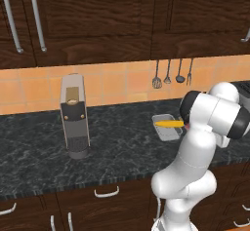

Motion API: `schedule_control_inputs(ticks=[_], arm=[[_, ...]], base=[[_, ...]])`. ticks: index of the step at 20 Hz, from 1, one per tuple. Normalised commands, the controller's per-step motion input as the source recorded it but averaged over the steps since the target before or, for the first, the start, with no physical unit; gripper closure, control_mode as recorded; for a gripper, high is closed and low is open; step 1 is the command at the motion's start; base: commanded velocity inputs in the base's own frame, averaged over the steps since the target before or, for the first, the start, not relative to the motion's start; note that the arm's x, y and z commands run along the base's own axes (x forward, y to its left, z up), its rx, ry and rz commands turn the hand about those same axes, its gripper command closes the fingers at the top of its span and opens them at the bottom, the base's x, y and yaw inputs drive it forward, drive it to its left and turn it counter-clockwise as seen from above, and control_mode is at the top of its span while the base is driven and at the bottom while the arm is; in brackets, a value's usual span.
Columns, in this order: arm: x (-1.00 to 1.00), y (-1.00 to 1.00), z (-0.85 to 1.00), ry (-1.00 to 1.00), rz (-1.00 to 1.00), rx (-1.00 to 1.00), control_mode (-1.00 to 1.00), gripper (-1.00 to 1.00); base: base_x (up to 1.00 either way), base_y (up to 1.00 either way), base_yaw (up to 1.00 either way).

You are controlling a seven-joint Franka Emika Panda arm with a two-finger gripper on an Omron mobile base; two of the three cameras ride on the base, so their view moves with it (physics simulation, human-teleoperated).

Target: Take the meat container that has the steak and place it on the second highest rack of the freezer. Then take the vegetable container that has the corn and garlic and place it on the highest rack of the freezer.

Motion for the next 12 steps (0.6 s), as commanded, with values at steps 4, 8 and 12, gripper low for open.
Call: schedule_control_inputs(ticks=[4,8,12], arm=[[0.0,0.0,0.0,0.0,0.0,0.0,-1.0,1.0],[0.0,0.0,0.0,0.0,0.0,0.0,-1.0,1.0],[0.0,0.0,0.0,0.0,0.0,0.0,-1.0,1.0]], base=[[0.0,0.0,0.0],[0.0,0.0,0.0],[0.0,0.0,0.0]])
